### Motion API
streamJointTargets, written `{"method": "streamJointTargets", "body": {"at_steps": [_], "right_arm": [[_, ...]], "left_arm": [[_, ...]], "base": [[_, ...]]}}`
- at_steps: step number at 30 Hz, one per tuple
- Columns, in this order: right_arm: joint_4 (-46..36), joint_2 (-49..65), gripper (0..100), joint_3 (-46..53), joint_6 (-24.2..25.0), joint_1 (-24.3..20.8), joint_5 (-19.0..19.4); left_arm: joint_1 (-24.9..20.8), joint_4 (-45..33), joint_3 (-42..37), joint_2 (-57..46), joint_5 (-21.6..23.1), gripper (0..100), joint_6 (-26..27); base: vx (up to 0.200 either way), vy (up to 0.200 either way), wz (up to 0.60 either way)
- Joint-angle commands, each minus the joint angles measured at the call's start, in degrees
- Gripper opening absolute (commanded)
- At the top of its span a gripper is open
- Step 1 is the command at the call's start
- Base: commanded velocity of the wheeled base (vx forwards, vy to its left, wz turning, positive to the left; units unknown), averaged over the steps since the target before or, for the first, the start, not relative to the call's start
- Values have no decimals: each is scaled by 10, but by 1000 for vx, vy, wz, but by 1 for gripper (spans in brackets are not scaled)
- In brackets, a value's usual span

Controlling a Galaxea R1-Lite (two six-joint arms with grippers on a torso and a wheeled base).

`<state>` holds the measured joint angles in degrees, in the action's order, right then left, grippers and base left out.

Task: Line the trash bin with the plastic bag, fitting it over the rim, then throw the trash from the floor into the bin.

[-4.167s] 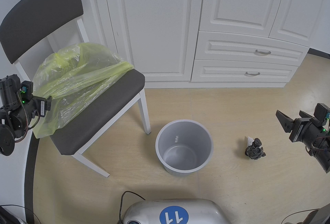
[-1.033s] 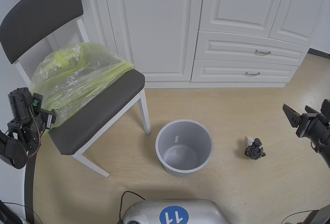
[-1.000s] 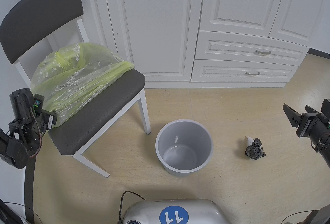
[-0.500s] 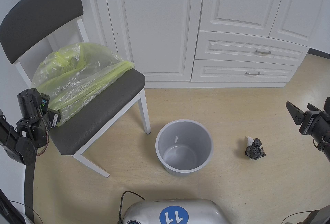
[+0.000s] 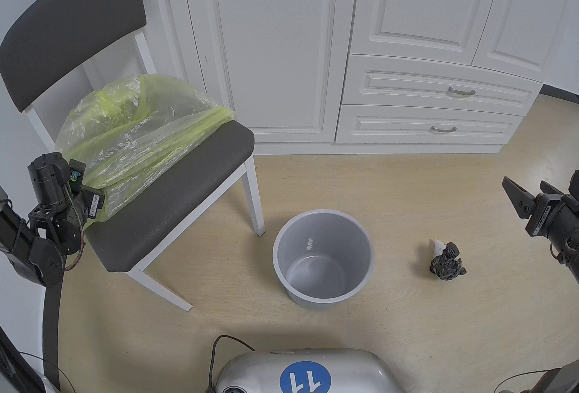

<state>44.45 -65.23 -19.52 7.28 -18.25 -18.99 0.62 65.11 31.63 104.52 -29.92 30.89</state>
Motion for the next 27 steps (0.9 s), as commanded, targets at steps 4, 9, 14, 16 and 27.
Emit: {"method": "streamJointTargets", "body": {"at_steps": [4,9,14,16,27], "right_arm": [[0,0,100,0,0,0,-1],[0,0,100,0,0,0,0],[0,4,100,1,-3,-1,0],[0,6,100,2,-9,-2,0],[-4,8,100,4,-11,-1,-1]], "left_arm": [[-3,0,3,7,0,0,0],[-4,1,-7,-2,0,0,-7],[-8,45,-45,-10,1,0,-8],[-10,78,-65,-10,2,0,-8],[-15,142,-105,-28,34,0,-43]], "base": [[0,0,0],[0,0,0],[0,0,0],[0,0,0],[0,0,0]]}}
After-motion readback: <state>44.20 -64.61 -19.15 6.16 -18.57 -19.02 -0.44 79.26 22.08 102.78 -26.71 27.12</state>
